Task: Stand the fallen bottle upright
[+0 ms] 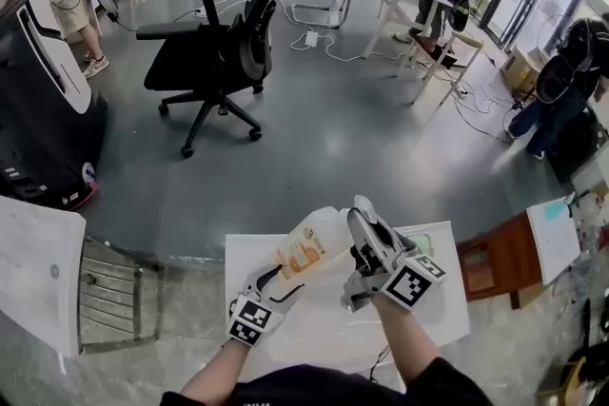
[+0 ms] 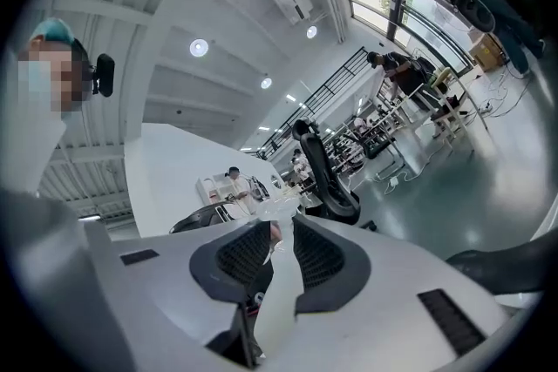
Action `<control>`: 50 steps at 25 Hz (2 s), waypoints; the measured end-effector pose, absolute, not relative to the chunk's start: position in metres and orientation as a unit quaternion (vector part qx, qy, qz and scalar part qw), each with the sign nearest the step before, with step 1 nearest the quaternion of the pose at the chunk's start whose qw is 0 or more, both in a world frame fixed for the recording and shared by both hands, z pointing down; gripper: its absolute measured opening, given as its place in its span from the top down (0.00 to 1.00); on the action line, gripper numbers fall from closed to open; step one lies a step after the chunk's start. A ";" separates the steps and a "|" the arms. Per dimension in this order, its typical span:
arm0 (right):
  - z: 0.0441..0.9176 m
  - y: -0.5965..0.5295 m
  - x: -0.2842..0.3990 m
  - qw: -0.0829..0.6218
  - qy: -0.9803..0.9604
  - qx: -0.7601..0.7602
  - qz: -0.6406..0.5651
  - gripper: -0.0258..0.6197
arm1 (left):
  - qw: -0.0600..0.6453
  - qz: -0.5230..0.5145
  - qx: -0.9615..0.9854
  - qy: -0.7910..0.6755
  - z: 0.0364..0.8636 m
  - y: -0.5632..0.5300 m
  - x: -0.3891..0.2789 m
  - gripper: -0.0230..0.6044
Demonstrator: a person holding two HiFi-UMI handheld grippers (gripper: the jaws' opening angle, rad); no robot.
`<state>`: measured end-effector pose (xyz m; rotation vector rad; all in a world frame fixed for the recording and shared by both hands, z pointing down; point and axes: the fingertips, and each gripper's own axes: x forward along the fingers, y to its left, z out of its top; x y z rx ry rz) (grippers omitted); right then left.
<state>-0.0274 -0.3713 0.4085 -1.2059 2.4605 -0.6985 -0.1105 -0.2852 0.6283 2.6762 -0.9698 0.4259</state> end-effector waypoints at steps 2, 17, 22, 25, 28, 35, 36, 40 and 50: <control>0.405 -0.371 -0.028 0.151 0.865 -0.419 -0.232 0.82 | 0.136 0.145 0.925 -0.325 0.630 -0.289 -0.102 0.53; 0.390 -0.355 -0.046 0.076 0.917 -0.370 -0.130 0.81 | 0.165 0.156 0.946 -0.231 0.641 -0.283 -0.035 0.54; 0.391 -0.346 -0.041 0.075 0.923 -0.357 -0.125 0.82 | 0.181 0.164 0.947 -0.210 0.644 -0.286 -0.017 0.55; 0.390 -0.342 -0.036 0.080 0.921 -0.359 -0.127 0.83 | 0.186 0.170 0.946 -0.203 0.646 -0.284 -0.008 0.56; 0.389 -0.340 -0.035 0.085 0.920 -0.362 -0.127 0.83 | 0.197 0.165 0.945 -0.202 0.647 -0.280 -0.005 0.56; 0.392 -0.337 -0.022 0.108 0.910 -0.373 -0.144 0.83 | 0.195 0.159 0.945 -0.211 0.639 -0.278 -0.013 0.55; 0.391 -0.336 -0.020 0.110 0.909 -0.374 -0.146 0.83 | 0.192 0.157 0.945 -0.213 0.636 -0.277 -0.015 0.55; 0.395 -0.331 -0.011 0.115 0.906 -0.380 -0.149 0.83 | 0.176 0.145 0.944 -0.238 0.623 -0.273 -0.025 0.55; 0.403 -0.296 0.016 0.102 0.901 -0.397 -0.145 0.87 | 0.144 0.118 0.925 -0.332 0.584 -0.255 -0.058 0.57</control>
